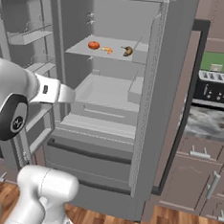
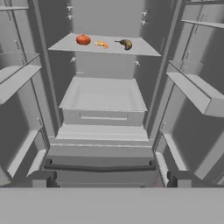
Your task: Open the fridge, remove the banana, squash, and shrimp, and place them on any counter.
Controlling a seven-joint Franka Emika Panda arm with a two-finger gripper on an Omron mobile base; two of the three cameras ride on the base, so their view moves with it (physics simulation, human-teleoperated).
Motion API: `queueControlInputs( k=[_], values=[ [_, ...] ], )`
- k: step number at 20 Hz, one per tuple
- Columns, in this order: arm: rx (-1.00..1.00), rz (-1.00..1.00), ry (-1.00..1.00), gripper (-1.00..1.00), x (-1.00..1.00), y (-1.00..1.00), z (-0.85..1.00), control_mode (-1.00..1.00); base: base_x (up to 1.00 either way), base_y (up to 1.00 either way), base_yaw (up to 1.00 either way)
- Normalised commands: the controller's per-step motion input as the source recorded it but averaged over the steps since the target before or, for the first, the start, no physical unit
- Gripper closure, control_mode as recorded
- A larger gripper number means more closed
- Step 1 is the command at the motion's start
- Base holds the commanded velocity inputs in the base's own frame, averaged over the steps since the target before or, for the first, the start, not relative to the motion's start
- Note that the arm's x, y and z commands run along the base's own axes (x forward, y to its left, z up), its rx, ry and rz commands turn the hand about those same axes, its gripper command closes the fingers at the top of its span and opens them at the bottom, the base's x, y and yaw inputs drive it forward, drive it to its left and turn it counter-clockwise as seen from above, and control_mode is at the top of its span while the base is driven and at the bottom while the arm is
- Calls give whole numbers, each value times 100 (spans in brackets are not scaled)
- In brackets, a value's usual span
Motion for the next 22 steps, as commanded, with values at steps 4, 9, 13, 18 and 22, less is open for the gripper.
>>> queueControlInputs(
  k=[4,9,13,18,22],
  values=[
    [0,0,3,-100,10,-6,8,-100,0,0,0],
    [0,0,2,-100,22,-2,0,100,9,0,-1],
    [0,0,0,-100,0,0,0,100,53,0,0],
    [0,0,0,-100,0,0,0,100,78,0,0],
    [0,0,0,-100,0,0,0,100,60,0,0]
  ],
)
